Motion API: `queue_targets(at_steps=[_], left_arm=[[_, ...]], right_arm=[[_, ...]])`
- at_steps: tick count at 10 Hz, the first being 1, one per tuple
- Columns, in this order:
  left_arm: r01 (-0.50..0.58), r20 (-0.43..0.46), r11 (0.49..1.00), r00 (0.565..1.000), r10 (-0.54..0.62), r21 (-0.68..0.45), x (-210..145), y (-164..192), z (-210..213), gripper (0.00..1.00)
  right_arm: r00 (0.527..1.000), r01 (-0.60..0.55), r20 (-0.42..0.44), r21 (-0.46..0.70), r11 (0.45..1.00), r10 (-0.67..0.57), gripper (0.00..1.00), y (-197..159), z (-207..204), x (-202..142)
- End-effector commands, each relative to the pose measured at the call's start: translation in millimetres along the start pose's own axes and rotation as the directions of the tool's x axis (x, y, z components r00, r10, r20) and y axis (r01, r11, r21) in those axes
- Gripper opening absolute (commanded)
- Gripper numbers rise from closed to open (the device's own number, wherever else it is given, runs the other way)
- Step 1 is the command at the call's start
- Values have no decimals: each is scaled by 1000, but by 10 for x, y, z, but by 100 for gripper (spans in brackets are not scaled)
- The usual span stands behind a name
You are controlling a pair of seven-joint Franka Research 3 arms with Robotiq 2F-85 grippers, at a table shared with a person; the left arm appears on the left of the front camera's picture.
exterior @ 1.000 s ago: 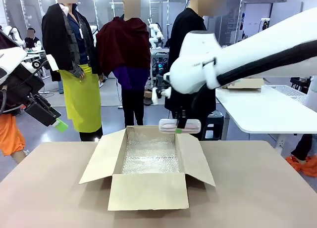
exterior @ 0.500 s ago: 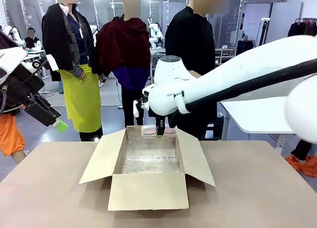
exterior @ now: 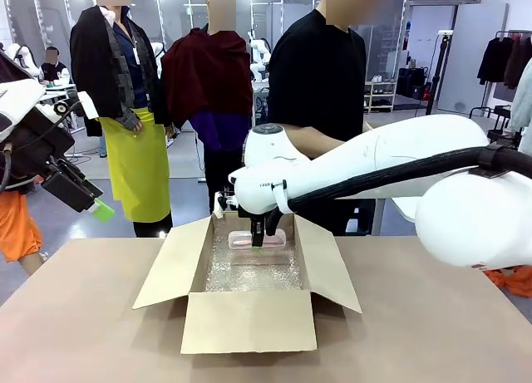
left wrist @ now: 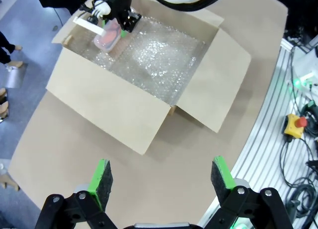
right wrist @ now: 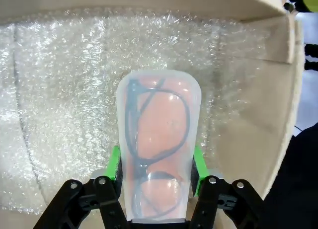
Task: Pack the glasses set securely to prepare it for shipping.
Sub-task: Place the Glasses case inside the Package Box, then put the Glasses case from the right side of the table into the Package Box.
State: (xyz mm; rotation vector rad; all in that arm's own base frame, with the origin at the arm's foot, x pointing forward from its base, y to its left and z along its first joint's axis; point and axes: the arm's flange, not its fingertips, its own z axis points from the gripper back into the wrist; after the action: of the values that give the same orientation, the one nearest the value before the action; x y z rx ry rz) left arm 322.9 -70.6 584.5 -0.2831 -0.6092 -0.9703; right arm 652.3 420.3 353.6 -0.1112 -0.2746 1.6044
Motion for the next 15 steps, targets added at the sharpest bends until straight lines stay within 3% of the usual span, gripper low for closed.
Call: queue_targets(at_steps=[1, 2, 3, 15], left_arm=[[-5, 12, 1000, 1000, 5, -17, 1, -6, 21, 100], [-5, 12, 1000, 1000, 5, -17, 1, -6, 21, 100], [-5, 12, 1000, 1000, 5, -17, 1, -6, 21, 100], [-5, 12, 1000, 1000, 5, -17, 1, -6, 21, 100]], right_arm=[[998, 46, -34, 7, 999, -46, 72, -74, -18, 67], [998, 57, -32, 12, 998, -57, 92, -72, -28, 49], [998, 63, -23, 16, 998, -63, 100, -70, -1, 41], [999, 43, -9, 7, 999, -43, 100, -43, -12, -33]])
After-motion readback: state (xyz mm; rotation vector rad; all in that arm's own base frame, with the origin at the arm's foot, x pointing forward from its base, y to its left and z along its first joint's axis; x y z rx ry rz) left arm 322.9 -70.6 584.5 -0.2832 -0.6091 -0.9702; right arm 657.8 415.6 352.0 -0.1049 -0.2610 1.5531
